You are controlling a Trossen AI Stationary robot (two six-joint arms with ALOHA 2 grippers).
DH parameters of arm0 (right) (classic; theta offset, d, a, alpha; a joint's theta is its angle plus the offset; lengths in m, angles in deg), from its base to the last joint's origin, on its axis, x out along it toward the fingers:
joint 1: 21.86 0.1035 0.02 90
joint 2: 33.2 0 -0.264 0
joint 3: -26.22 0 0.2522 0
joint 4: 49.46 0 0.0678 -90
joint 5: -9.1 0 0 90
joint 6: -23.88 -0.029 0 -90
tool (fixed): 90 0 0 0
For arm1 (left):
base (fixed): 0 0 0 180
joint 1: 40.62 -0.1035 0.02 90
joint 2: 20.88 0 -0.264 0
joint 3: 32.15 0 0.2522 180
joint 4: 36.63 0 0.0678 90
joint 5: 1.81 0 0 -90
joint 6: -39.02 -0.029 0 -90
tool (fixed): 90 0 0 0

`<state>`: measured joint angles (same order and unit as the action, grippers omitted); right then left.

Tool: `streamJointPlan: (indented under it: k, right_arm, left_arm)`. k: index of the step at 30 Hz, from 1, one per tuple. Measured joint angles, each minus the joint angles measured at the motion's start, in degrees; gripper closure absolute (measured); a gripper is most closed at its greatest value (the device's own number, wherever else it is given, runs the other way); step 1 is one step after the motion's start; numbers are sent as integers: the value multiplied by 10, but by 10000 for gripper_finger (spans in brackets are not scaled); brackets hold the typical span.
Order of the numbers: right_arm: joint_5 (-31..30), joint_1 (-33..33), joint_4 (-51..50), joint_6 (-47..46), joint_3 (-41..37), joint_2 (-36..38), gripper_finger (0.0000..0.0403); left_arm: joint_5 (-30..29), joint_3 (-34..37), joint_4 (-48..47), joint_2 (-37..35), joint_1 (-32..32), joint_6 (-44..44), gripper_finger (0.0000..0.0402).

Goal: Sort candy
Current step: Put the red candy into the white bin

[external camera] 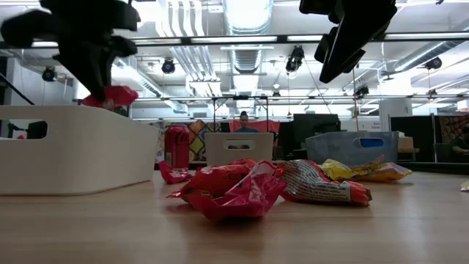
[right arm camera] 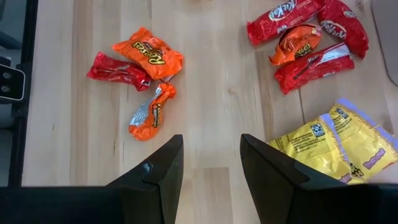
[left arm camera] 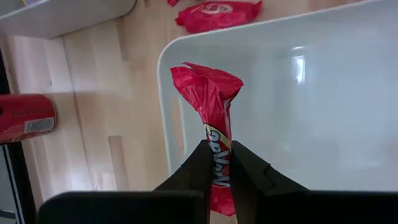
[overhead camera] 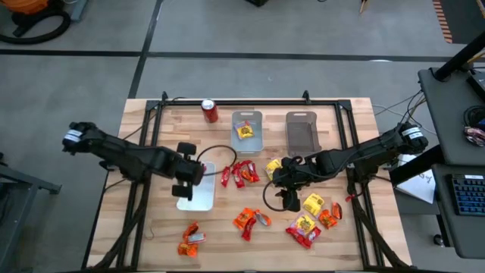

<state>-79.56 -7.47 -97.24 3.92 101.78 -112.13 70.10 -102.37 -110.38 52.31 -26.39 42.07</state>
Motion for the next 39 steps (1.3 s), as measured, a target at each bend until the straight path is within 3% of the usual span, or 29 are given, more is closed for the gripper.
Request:
streamJointPlan:
  k: [8, 15, 19, 39]
  right_arm:
    - [-6, 0, 0, 1, 0, 0, 252]
    - [-14, 0, 0, 4, -1, 0, 252]
    - [-15, 0, 0, 5, -1, 0, 252]
    - [-15, 0, 0, 12, -1, 0, 252]
  left_arm:
    - [17, 25, 41, 1, -47, -72, 384]
    - [65, 37, 66, 3, -55, -79, 384]
    - [124, 37, 71, 3, -55, -62, 384]
    - [126, 38, 78, 37, -55, -55, 384]
